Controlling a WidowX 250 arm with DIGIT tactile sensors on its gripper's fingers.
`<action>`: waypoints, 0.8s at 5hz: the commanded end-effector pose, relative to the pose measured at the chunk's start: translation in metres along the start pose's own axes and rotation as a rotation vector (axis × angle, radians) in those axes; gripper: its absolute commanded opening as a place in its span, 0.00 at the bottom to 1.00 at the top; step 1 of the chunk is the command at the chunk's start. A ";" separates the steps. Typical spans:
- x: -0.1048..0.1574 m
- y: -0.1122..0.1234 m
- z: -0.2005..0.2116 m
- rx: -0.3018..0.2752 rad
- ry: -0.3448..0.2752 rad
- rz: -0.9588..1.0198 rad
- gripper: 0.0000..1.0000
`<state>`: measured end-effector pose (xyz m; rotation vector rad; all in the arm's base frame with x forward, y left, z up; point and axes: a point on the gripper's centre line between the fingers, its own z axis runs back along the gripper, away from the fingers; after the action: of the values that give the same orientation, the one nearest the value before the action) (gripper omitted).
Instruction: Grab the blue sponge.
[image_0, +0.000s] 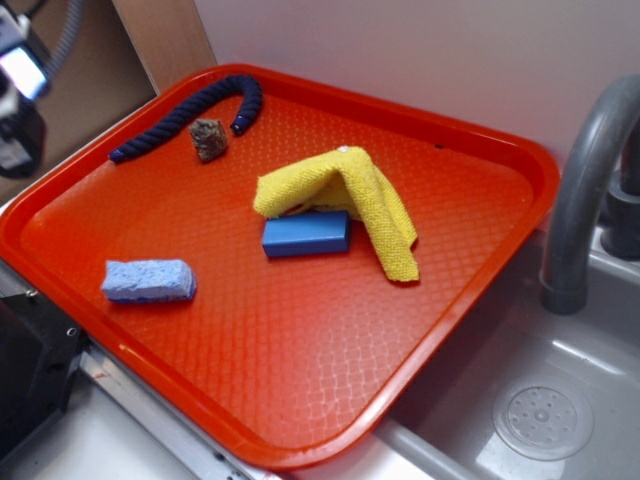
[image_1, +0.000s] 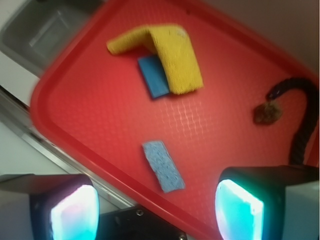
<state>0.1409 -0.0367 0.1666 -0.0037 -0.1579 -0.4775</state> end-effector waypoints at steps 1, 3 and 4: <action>0.006 0.006 -0.028 0.027 0.039 -0.032 1.00; 0.001 0.019 -0.065 0.069 0.133 -0.063 1.00; 0.000 0.020 -0.077 0.075 0.161 -0.081 1.00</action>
<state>0.1586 -0.0231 0.0872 0.1139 0.0055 -0.5559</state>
